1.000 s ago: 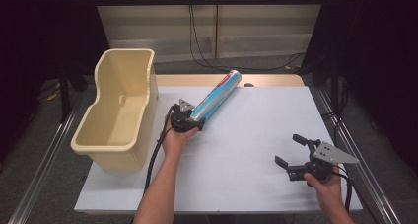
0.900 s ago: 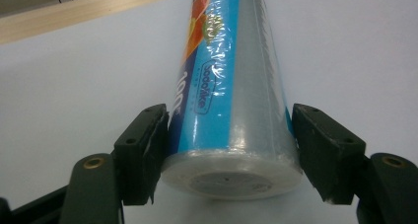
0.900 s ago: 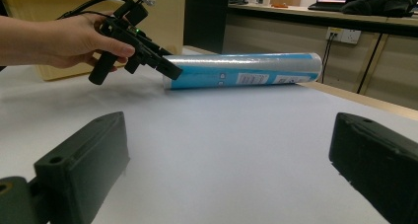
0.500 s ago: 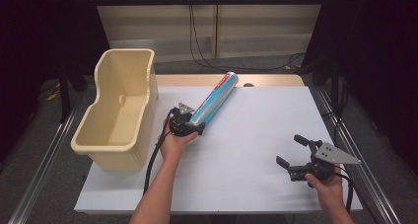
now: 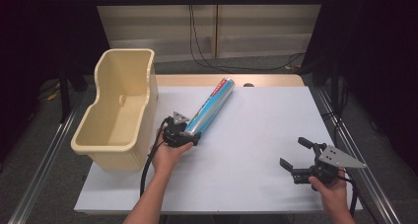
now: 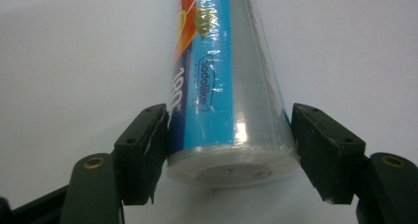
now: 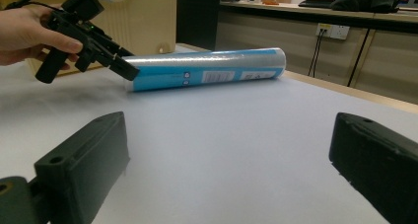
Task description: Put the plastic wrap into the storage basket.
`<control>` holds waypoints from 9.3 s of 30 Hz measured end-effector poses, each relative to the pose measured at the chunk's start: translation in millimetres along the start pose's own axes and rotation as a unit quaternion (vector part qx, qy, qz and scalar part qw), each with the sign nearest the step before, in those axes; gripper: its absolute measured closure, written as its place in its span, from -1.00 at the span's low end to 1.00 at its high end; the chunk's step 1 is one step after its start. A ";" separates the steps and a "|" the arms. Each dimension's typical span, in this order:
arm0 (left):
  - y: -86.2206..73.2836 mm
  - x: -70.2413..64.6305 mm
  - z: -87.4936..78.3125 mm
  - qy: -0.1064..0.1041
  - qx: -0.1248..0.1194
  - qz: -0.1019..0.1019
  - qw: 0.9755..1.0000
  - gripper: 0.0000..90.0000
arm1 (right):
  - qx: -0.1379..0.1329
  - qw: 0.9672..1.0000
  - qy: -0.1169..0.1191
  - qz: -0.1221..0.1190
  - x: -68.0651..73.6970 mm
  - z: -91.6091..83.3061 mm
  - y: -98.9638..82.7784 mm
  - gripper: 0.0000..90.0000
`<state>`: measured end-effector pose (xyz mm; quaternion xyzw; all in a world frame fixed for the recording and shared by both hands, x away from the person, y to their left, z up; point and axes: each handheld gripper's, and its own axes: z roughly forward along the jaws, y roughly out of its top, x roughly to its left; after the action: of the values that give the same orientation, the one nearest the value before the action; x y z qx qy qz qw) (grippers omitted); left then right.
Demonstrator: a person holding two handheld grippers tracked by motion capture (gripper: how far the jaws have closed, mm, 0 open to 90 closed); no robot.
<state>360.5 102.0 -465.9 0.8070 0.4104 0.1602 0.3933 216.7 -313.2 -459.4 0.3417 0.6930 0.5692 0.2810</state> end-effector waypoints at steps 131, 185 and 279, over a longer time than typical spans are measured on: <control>76.5 -1.2 61.7 -0.020 0.169 -0.015 0.985 -0.53 | -0.004 1.000 0.001 0.000 -1.8 -0.1 2.0 -0.98; 130.2 7.8 -33.6 -0.002 0.230 -0.141 0.963 -0.28 | -0.011 1.000 0.005 0.002 0.7 -0.1 2.4 -0.98; 116.8 115.6 -186.1 0.096 0.237 -0.235 0.938 -0.28 | -0.001 1.000 0.010 -0.005 4.6 1.3 1.5 -0.98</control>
<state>385.7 245.5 -264.8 0.7383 0.6501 0.0375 0.1757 215.2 -308.6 -458.2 0.3322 0.6967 0.5720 0.2776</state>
